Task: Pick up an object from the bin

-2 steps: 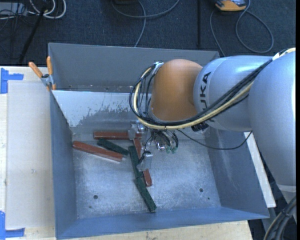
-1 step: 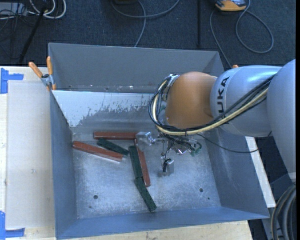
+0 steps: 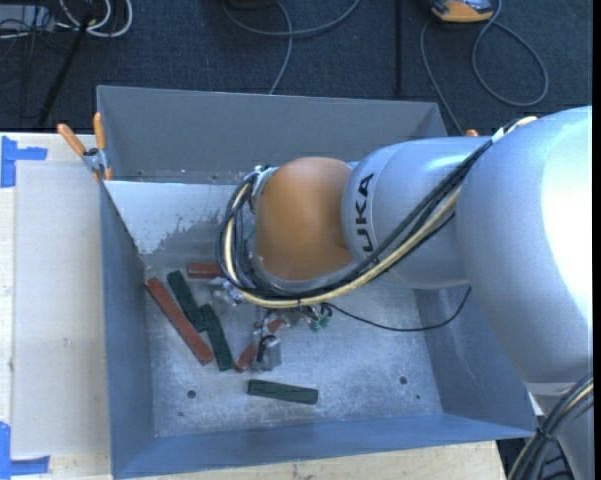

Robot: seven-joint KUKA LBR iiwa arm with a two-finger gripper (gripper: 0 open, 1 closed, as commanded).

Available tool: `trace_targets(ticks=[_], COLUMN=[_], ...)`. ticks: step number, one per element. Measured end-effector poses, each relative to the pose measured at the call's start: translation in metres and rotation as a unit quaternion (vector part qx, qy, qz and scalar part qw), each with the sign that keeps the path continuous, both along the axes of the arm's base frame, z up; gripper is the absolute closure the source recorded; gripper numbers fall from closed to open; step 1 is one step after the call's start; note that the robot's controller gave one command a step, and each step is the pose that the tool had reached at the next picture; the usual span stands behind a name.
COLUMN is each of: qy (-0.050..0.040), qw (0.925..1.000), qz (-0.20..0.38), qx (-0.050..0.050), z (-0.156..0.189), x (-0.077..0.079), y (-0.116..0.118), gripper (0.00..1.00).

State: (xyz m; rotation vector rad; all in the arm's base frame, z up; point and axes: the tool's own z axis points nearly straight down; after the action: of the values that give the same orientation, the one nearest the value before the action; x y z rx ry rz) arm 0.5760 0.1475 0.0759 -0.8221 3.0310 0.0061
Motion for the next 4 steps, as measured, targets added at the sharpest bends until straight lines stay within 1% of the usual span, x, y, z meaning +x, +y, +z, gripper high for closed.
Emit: trace_targets(ticks=[1, 2, 3, 4], qy=[-0.0013, -0.0037, -0.0004, -0.0021], qw=[1.0, 1.0, 1.0, 0.9996], qz=[-0.004, -0.005, -0.005, -0.027], qx=[-0.001, 0.0, -0.002, -0.003], z=[-0.005, -0.003, -0.006, -0.005], x=[-0.005, -0.004, -0.006, 0.022], y=[0.004, 0.005, 0.003, -0.046], gripper=[0.0, 1.0, 0.0, 0.0])
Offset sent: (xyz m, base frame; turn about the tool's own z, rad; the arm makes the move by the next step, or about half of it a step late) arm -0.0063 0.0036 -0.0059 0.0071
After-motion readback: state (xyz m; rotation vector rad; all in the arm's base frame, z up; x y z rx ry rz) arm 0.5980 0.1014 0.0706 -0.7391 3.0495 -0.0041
